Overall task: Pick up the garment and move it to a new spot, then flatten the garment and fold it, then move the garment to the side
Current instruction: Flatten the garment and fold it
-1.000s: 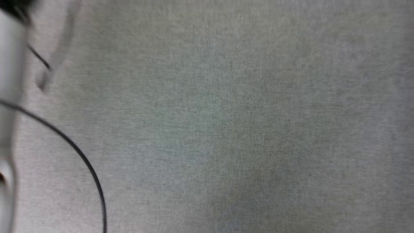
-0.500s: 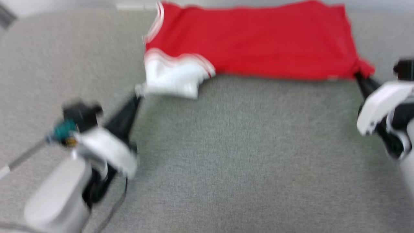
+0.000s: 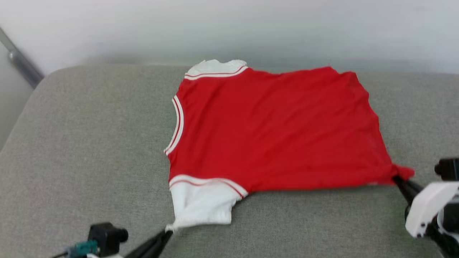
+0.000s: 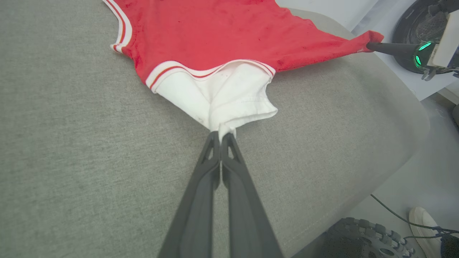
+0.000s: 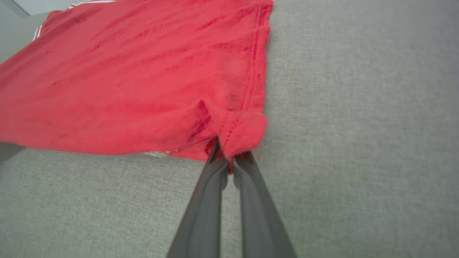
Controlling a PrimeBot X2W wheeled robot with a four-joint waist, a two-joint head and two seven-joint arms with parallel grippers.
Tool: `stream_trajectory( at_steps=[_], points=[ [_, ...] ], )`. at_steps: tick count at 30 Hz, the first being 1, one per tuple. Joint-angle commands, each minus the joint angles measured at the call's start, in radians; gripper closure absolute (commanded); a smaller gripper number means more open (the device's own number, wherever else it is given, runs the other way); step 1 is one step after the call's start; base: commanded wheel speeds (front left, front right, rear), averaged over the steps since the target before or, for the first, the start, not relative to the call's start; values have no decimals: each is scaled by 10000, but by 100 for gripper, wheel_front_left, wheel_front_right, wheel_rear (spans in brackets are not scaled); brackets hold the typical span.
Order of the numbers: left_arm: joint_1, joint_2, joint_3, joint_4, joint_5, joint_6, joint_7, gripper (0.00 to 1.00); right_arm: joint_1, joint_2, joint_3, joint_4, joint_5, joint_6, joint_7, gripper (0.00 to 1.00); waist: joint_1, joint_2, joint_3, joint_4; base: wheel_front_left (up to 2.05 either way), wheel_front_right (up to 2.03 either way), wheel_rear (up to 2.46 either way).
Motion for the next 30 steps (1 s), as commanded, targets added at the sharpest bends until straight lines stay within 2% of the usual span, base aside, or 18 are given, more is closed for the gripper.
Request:
stream_trajectory(
  at_steps=[1, 7, 15, 19, 20, 21, 22, 30],
  points=[
    [418, 178, -137, -259, -17, 86, 100, 100, 595, -68, -220, -271, 142, -7, 156, 100, 5, 0, -138, -28, 0, 0, 0],
    [1228, 546, -605, -667, 140, 253, 346, 100, 1916, -52, -756, -1008, 291, -7, 858, 100, 5, 0, -377, -100, 0, 0, 0],
    [1722, 421, -653, -1108, -80, 419, 102, 100, 3431, 176, -1833, -2526, 180, -7, 1825, 100, 5, 0, -537, -87, 0, 0, 0],
    [1363, 441, -366, -1294, 55, 402, -239, 100, 3509, 351, -2347, -3193, -82, -7, 2162, 100, 5, 0, -426, -59, 0, 0, 0],
    [1325, 376, -265, -1364, -69, 359, -363, 100, 3492, 469, -2516, -3325, -17, -7, 2240, 100, 5, 0, -395, -52, 0, 0, 0],
    [997, 461, 163, -1533, -94, 313, -701, 100, 3340, 878, -3029, -3841, 548, -6, 2602, 100, 5, 0, -271, -28, 0, 0, 0],
    [871, 484, 291, -1592, -67, 282, -776, 100, 3279, 868, -3170, -4008, 528, -6, 2696, 100, 5, 0, -211, -21, 0, 0, 0],
    [-471, 518, 1052, -1832, 165, 96, -941, 100, 2526, 1138, -3606, -4697, 277, -6, 3583, 100, 5, 0, 584, -59, 0, 0, 0]
  ],
)
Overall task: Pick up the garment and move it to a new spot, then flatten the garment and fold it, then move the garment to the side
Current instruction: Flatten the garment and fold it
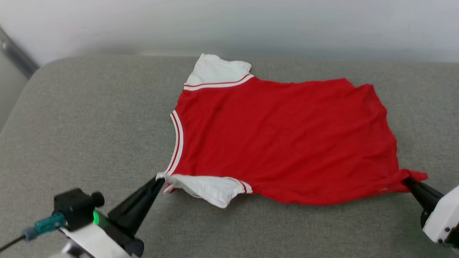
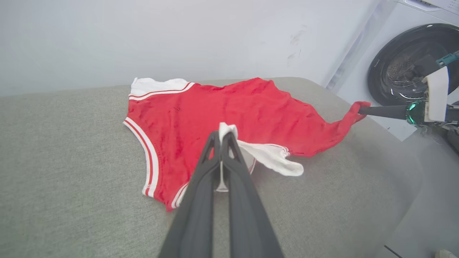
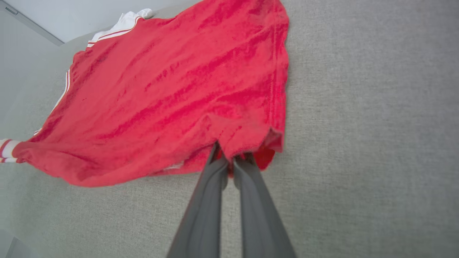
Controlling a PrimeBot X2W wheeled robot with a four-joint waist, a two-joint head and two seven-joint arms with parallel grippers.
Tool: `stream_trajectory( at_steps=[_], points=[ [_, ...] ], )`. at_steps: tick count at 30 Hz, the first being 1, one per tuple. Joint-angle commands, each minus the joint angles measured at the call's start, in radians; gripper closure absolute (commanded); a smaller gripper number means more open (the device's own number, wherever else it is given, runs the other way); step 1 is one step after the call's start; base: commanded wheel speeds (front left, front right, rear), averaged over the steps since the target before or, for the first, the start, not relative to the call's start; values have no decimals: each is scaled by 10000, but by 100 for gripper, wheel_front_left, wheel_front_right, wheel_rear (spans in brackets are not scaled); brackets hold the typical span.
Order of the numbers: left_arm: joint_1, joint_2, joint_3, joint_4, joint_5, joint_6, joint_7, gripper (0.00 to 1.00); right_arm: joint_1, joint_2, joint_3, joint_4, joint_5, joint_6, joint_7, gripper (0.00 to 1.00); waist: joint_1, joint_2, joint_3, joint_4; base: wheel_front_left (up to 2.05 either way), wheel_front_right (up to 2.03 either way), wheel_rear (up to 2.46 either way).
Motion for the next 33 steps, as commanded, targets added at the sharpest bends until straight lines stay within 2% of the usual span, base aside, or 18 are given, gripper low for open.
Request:
stream_trajectory(
  at_steps=[1, 6, 12, 15, 21, 22, 23, 24, 27, 33],
  points=[
    [-798, -74, 146, 94, 138, -165, 146, 100, -635, -35, -73, -197, -350, -2, 315, 100, 0, -1, 795, -78, 0, 0, 0],
    [-2039, -317, 345, 886, 80, -356, 375, 100, -1652, 183, -256, -62, -913, -4, 767, 100, 0, -1, 1746, -152, 0, 0, 0],
    [-3524, -734, 15, 2294, 324, -674, 580, 100, -2788, 254, -15, 473, -1708, -4, 1219, 100, 0, -1, 2499, -158, 0, 0, 0],
    [-4115, -882, -226, 3205, 714, -726, 603, 100, -3216, 289, 262, 756, -2068, -4, 1279, 100, 0, -1, 2693, -142, 0, 0, 0],
    [-4863, -1435, -669, 4620, 800, -806, 584, 100, -3690, 335, 795, 1354, -2478, -4, 1077, 100, 0, -1, 2730, -80, 0, 0, 0],
    [-4932, -1510, -750, 4830, 855, -818, 576, 62, -3701, 347, 804, 1505, -2574, -4, 1014, 100, 0, -1, 2682, -70, 0, 0, 0],
    [-5012, -1605, -817, 5052, 919, -823, 510, 0, -3722, 394, 802, 1639, -2688, -5, 923, 62, 0, -1, 2615, -65, 0, 0, 0],
    [-5061, -1689, -848, 5292, 953, -798, 456, 0, -3751, 475, 795, 1779, -2724, -4, 870, 0, 0, -1, 2541, -66, 0, 0, 0],
    [-4931, -2011, -861, 5957, 834, -621, 341, 0, -3813, 644, 844, 2059, -2816, -4, 723, 0, 0, -1, 2232, -83, 0, 0, 0],
    [-4257, -2345, -468, 6540, 210, -92, 129, 0, -3457, 537, 1126, 2134, -3239, -4, 332, 0, 0, -1, 1330, -121, 0, 0, 0]
  ],
)
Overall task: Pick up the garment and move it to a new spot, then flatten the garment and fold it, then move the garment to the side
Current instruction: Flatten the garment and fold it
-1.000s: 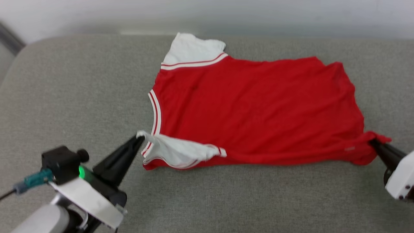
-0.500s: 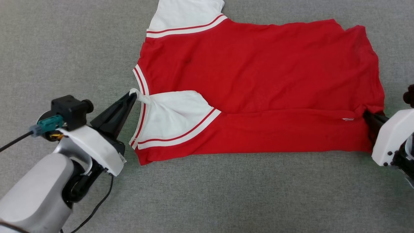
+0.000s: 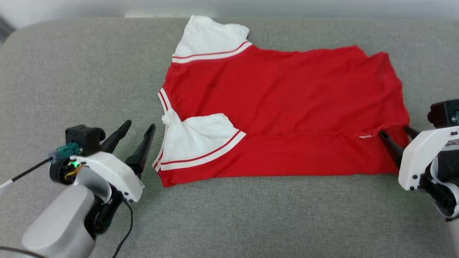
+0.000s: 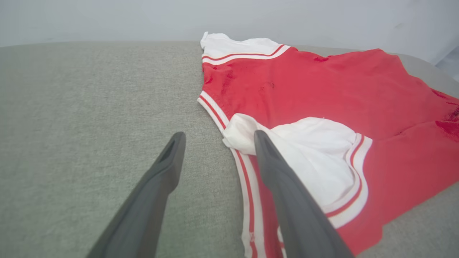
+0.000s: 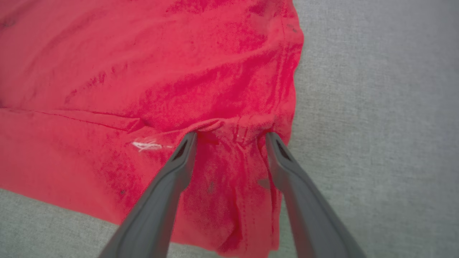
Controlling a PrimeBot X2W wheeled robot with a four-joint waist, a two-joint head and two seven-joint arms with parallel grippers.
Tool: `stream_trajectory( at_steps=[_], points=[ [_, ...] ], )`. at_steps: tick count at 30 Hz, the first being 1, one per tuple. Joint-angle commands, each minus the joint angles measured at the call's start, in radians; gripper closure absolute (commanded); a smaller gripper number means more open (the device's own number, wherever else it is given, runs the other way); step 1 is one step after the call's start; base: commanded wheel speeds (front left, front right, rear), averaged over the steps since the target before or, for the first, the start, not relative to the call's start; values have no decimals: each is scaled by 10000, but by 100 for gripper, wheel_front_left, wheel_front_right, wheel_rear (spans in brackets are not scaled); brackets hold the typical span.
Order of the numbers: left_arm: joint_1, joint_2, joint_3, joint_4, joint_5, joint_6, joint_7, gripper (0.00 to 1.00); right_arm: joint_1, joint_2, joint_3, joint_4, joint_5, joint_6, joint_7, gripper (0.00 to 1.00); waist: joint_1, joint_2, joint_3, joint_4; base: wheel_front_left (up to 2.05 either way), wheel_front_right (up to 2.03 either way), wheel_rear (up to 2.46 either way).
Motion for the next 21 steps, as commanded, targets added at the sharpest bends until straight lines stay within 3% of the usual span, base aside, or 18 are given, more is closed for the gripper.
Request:
stream_trajectory(
  at_steps=[1, 9, 13, 14, 21],
  points=[
    [302, 27, 123, 6, -156, 221, -13, 0, 225, -4, -23, -31, -100, -4, -99, 0, -1, -1, -539, -24, 0, 0, 0],
    [1861, 332, 385, -1470, -1106, 1455, 914, 0, 1349, -68, 168, -928, -522, -5, 358, 0, -1, -1, -1354, -33, 0, 0, 0],
    [2666, 378, 254, -2666, -1269, 2125, 1241, 0, 1961, 194, -229, -1504, -690, -5, 686, 0, -1, -1, -1522, -99, 0, 0, 0],
    [2666, 378, 254, -2666, -1269, 2125, 1241, 0, 1961, 194, -229, -1504, -690, -5, 686, 0, -1, -1, -1522, -99, 0, 0, 0],
    [3326, 568, -3, -3803, -1176, 3216, 1873, 0, 2673, 708, -667, -2847, -945, -4, 1123, 0, -1, -1, -1317, -381, 0, 0, 0]
  ],
)
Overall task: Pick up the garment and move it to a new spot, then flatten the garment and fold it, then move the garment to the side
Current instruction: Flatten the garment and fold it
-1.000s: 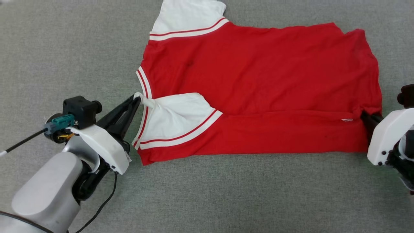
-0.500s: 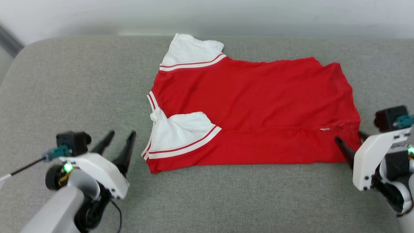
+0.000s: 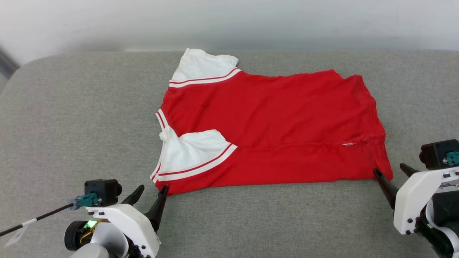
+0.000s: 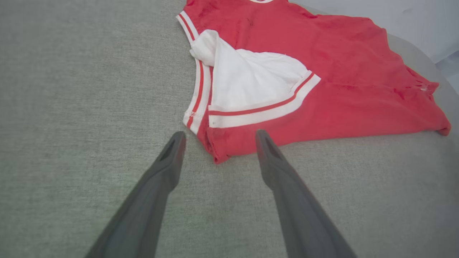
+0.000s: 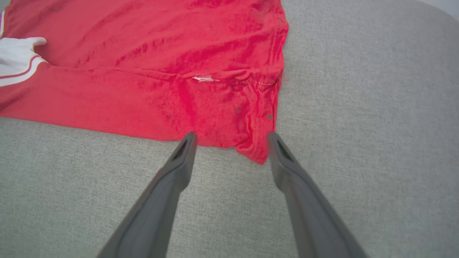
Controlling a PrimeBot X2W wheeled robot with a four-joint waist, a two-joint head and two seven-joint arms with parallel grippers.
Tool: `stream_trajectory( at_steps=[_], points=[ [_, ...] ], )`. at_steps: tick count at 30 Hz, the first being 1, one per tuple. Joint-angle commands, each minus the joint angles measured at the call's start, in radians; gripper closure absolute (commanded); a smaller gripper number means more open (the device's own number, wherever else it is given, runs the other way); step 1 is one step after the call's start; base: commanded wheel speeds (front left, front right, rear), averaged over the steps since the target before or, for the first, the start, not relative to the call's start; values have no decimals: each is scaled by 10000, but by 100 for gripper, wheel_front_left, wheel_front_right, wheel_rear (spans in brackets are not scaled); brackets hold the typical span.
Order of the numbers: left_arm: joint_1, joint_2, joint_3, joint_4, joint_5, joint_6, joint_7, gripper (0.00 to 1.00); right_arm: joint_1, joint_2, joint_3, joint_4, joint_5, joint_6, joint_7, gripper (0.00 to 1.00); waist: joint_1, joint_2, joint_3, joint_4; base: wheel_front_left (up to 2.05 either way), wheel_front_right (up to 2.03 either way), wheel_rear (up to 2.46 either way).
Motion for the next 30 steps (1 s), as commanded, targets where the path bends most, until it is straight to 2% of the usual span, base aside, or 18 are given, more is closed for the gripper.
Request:
stream_trajectory(
  at_steps=[1, 10, 18, 19, 20, 21, 22, 25, 30],
  points=[
    [80, 7, -36, -52, 26, 78, 60, 0, 102, 51, -29, -142, -57, -4, 38, 0, 1, -1, 140, -112, 0, 0, 0],
    [-211, -134, -11, 521, 66, 511, 238, 0, 226, 281, -183, -1187, -161, -4, 272, 0, 1, -1, 873, -530, 0, 0, 0],
    [-316, -400, -446, 1358, -23, 178, 717, 0, 212, 213, -184, -1474, -77, -4, 222, 0, 1, -1, 1248, -570, 0, 0, 0],
    [-312, -449, -571, 1460, -56, 99, 865, 39, 208, 186, -175, -1468, -93, -4, 221, 0, 1, -1, 1269, -558, 0, 0, 0],
    [-297, -505, -699, 1565, -86, 26, 993, 55, 202, 161, -169, -1453, -110, -4, 219, 0, 1, -1, 1285, -540, 0, 0, 0],
    [-280, -588, -784, 1653, -92, -5, 1070, 87, 187, 146, -167, -1435, -127, -4, 222, 0, 1, -1, 1290, -515, 0, 0, 0],
    [-281, -659, -831, 1729, -108, -70, 1116, 100, 153, 132, -159, -1421, -146, -4, 238, 0, 1, -1, 1284, -486, 0, 0, 0],
    [-364, -838, -990, 1930, -89, -251, 1130, 100, 57, 94, -180, -1398, -153, -4, 296, 0, 1, -1, 1160, -360, 0, 0, 0],
    [-479, -809, -809, 1789, 30, -446, 599, 100, -198, 9, -253, -1107, -215, -4, 310, 0, 1, -1, 752, -158, 0, 0, 0]
  ],
)
